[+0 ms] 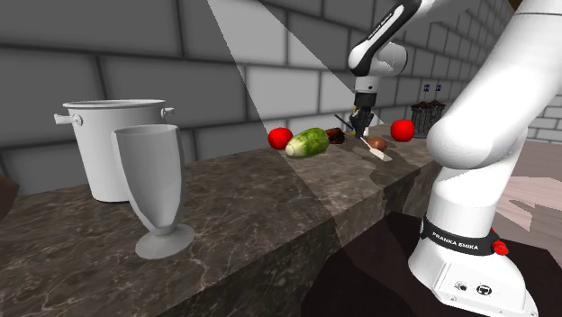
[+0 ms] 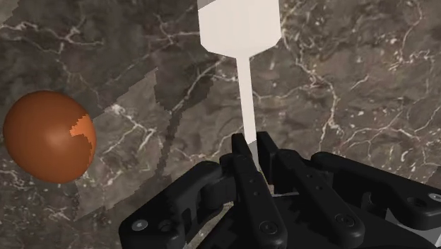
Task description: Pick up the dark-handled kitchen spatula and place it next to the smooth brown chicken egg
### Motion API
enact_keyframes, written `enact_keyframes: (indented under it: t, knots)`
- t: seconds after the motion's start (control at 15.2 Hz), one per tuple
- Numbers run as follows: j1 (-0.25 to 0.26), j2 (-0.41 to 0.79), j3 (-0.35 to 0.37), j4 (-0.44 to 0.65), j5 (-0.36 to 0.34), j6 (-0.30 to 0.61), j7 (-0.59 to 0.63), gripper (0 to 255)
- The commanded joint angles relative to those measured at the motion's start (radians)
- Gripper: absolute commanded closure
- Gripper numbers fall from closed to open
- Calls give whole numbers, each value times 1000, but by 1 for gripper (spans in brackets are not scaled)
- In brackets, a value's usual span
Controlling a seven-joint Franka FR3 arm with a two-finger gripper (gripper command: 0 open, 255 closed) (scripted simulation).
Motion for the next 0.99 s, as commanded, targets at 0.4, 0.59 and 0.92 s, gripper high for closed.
enact_keyframes:
  t: [0.4, 0.59, 0.92]
  knots:
    - [8, 71, -22, -55, 23, 122, -25, 255]
    - [12, 101, -29, -72, 37, 169, -37, 255]
    - [17, 133, -36, -86, 53, 213, -50, 255]
